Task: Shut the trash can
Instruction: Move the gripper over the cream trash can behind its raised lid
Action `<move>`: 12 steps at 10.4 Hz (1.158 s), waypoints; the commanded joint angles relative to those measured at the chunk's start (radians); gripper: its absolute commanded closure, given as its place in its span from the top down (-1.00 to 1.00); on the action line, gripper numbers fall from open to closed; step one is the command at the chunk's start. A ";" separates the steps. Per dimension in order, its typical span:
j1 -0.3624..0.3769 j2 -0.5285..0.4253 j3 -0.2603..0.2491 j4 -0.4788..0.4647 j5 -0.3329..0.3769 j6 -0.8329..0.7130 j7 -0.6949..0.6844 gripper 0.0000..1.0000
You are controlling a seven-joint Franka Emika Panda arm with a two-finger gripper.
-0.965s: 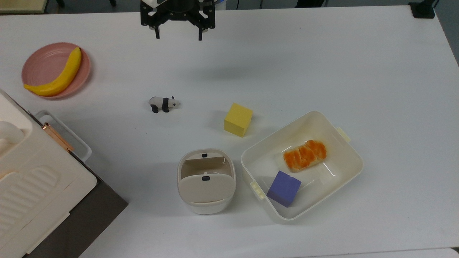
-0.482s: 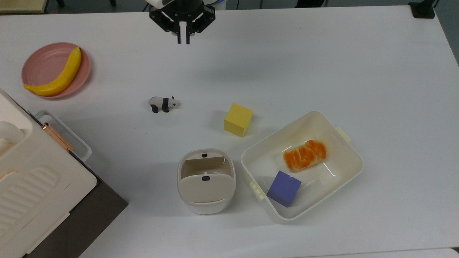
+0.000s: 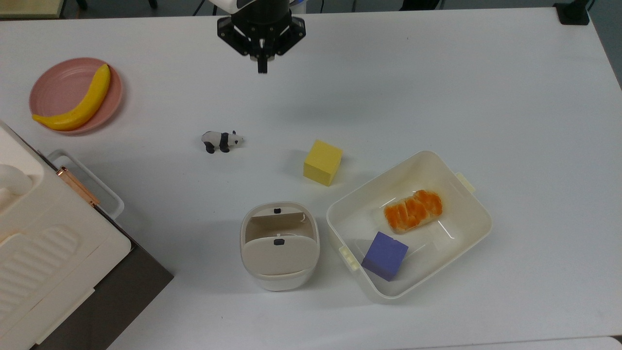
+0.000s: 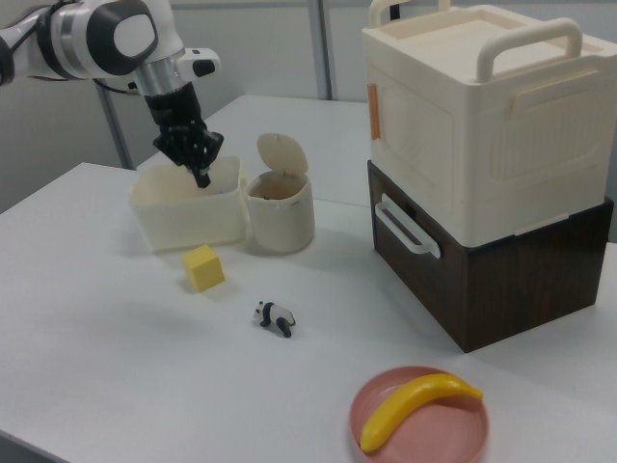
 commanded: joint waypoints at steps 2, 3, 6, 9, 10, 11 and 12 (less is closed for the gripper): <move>-0.002 0.096 -0.010 0.038 0.032 0.314 0.005 -1.00; -0.002 0.119 -0.016 0.045 0.050 0.406 0.005 -1.00; 0.000 0.195 -0.018 0.111 0.050 0.597 0.009 -1.00; 0.003 0.241 -0.019 0.116 0.044 0.797 0.009 -1.00; 0.001 0.263 -0.019 0.116 0.043 0.863 0.009 -1.00; 0.001 0.287 -0.019 0.118 0.043 0.935 0.005 -1.00; 0.001 0.315 -0.019 0.116 0.041 1.007 0.003 -1.00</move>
